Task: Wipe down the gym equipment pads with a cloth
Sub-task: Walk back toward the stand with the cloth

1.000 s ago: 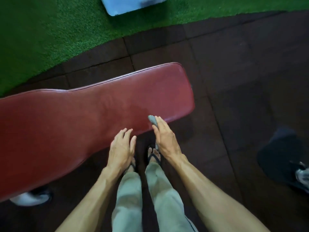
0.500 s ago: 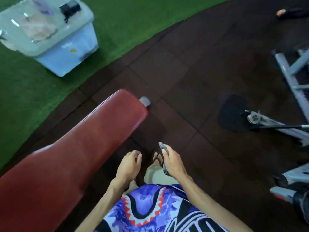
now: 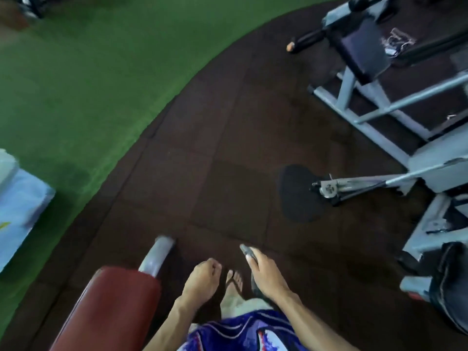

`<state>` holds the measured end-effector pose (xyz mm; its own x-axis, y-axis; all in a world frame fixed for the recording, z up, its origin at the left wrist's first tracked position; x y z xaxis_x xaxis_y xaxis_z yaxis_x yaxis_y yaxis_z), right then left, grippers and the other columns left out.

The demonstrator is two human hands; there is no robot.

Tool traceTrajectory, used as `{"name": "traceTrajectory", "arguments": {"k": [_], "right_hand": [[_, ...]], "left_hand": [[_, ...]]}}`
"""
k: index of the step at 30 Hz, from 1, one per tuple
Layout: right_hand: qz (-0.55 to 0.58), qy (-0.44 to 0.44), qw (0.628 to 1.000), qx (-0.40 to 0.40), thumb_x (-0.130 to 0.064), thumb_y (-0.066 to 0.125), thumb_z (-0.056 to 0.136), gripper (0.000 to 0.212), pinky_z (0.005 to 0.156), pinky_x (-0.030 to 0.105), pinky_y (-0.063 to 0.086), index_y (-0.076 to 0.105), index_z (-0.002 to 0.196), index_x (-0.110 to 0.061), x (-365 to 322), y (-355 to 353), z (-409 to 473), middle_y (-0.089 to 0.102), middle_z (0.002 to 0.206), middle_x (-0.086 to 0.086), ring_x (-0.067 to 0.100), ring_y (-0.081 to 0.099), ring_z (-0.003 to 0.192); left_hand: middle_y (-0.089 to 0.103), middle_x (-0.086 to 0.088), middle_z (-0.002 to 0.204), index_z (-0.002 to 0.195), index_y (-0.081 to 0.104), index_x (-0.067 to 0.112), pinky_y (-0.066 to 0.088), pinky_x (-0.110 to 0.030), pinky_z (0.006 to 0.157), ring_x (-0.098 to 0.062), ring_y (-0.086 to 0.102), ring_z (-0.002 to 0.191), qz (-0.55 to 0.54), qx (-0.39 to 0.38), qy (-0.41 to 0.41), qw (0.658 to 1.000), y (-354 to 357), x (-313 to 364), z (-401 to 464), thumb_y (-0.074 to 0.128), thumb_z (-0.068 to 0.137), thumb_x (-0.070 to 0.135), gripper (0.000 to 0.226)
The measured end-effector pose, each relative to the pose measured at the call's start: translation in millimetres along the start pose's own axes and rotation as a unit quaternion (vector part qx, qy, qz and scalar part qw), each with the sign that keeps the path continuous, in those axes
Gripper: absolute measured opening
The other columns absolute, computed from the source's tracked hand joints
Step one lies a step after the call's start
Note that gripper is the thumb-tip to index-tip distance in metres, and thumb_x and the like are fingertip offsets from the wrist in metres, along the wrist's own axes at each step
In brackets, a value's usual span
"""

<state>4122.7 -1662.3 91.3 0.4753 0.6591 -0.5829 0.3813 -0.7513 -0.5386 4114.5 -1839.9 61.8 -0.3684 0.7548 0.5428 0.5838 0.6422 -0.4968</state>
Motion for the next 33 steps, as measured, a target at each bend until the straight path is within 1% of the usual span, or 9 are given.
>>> {"name": "traceTrajectory", "arguments": {"k": [4, 7, 10, 13, 18, 21, 24, 28, 33], "right_hand": [[-0.001, 0.006, 1.0, 0.027, -0.033, 0.037, 0.107, 0.039, 0.085, 0.016, 0.035, 0.049, 0.142, -0.024, -25.2, -76.6, 79.2, 0.062, 0.132, -0.002, 0.015, 0.058, 0.122], [0.01, 0.0, 0.999, 0.05, -0.034, 0.037, 0.106, 0.036, 0.079, 0.019, 0.038, 0.052, 0.138, -0.026, -50.2, -124.0, 141.9, 0.064, 0.114, -0.006, 0.006, 0.06, 0.102], [0.026, 0.006, 0.998, 0.059, -0.035, 0.037, 0.106, 0.035, 0.077, 0.023, 0.043, 0.054, 0.135, -0.024, -82.9, -162.4, 211.5, 0.064, 0.104, -0.008, 0.003, 0.059, 0.09], [0.046, 0.003, 0.996, 0.081, -0.036, 0.037, 0.106, 0.035, 0.079, 0.027, 0.049, 0.056, 0.131, -0.022, -120.0, -199.0, 287.2, 0.067, 0.1, -0.007, 0.003, 0.063, 0.087], [0.085, -0.007, 0.991, 0.099, -0.033, 0.036, 0.107, 0.038, 0.076, 0.004, 0.04, 0.051, 0.14, -0.023, -201.0, -270.1, 397.4, 0.065, 0.113, -0.012, -0.002, 0.06, 0.101], [0.114, 0.001, 0.988, 0.108, -0.033, 0.035, 0.107, 0.041, 0.086, 0.008, 0.037, 0.046, 0.145, -0.021, -243.5, -315.4, 457.6, 0.062, 0.128, -0.007, -0.003, 0.053, 0.112], [0.122, 0.001, 0.984, 0.127, -0.033, 0.035, 0.107, 0.041, 0.08, 0.003, 0.036, 0.046, 0.145, -0.021, -269.2, -363.0, 529.0, 0.064, 0.124, -0.006, -0.003, 0.054, 0.107], [0.127, -0.001, 0.983, 0.135, -0.03, 0.036, 0.107, 0.04, 0.09, 0.011, 0.037, 0.047, 0.144, -0.019, -298.2, -437.6, 636.2, 0.063, 0.13, -0.003, 0.001, 0.054, 0.114], [0.105, -0.003, 0.985, 0.14, -0.032, 0.037, 0.107, 0.04, 0.081, 0.012, 0.036, 0.05, 0.141, -0.016, -328.3, -549.3, 769.7, 0.066, 0.125, 0.002, 0.013, 0.062, 0.114]], "left_hand": [[0.071, -0.005, 0.098, 0.102, 0.066, 0.013, 0.048, -0.033, 0.083, -0.026, 0.067, 0.097, 0.03, 0.004, 0.024, 0.999, -48.3, 91.7, 86.4, 0.045, 0.1, 0.031, 0.028], [0.06, 0.002, 0.089, 0.1, 0.064, 0.018, 0.051, -0.037, 0.09, -0.025, 0.065, 0.096, 0.04, 0.003, 0.05, 0.998, -89.5, 156.0, 145.4, 0.043, 0.1, 0.035, 0.027], [0.049, 0.004, 0.087, 0.107, 0.064, 0.015, 0.044, -0.031, 0.092, -0.021, 0.059, 0.105, 0.073, 0.002, 0.071, 0.995, -138.2, 205.8, 207.2, 0.04, 0.103, 0.031, 0.029], [0.069, 0.001, 0.091, 0.097, 0.065, 0.024, 0.051, -0.037, 0.092, -0.025, 0.065, 0.097, 0.062, -0.013, 0.068, 0.996, -188.3, 234.6, 281.5, 0.041, 0.098, 0.039, 0.028], [0.07, -0.004, 0.089, 0.094, 0.064, 0.015, 0.051, -0.035, 0.077, -0.028, 0.068, 0.089, 0.088, -0.019, 0.088, 0.992, -291.6, 310.4, 388.0, 0.044, 0.1, 0.034, 0.028], [0.072, -0.007, 0.095, 0.088, 0.061, 0.018, 0.051, -0.037, 0.08, -0.029, 0.068, 0.092, 0.105, -0.018, 0.095, 0.99, -344.6, 357.5, 449.7, 0.044, 0.1, 0.034, 0.026], [0.07, -0.007, 0.092, 0.084, 0.056, 0.021, 0.051, -0.037, 0.077, -0.03, 0.068, 0.09, 0.12, -0.039, 0.101, 0.987, -376.0, 405.5, 516.5, 0.043, 0.101, 0.033, 0.024], [0.069, -0.007, 0.089, 0.089, 0.061, 0.013, 0.051, -0.037, 0.076, -0.029, 0.067, 0.087, 0.116, -0.046, 0.116, 0.985, -412.9, 482.2, 618.3, 0.043, 0.101, 0.032, 0.028], [0.072, -0.011, 0.099, 0.103, 0.065, 0.011, 0.052, -0.037, 0.083, -0.031, 0.068, 0.096, 0.115, -0.041, 0.114, 0.986, -463.8, 591.5, 747.5, 0.043, 0.101, 0.031, 0.031]]}}
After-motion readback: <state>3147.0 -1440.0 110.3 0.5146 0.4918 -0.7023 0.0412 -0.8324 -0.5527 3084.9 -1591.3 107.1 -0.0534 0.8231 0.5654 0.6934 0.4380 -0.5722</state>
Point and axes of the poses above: each hand's wrist, its own z-axis towards the middle knuckle, its own y-axis out of the palm, x = y × z, the point moved 9 cm from there along z, towards the middle knuckle
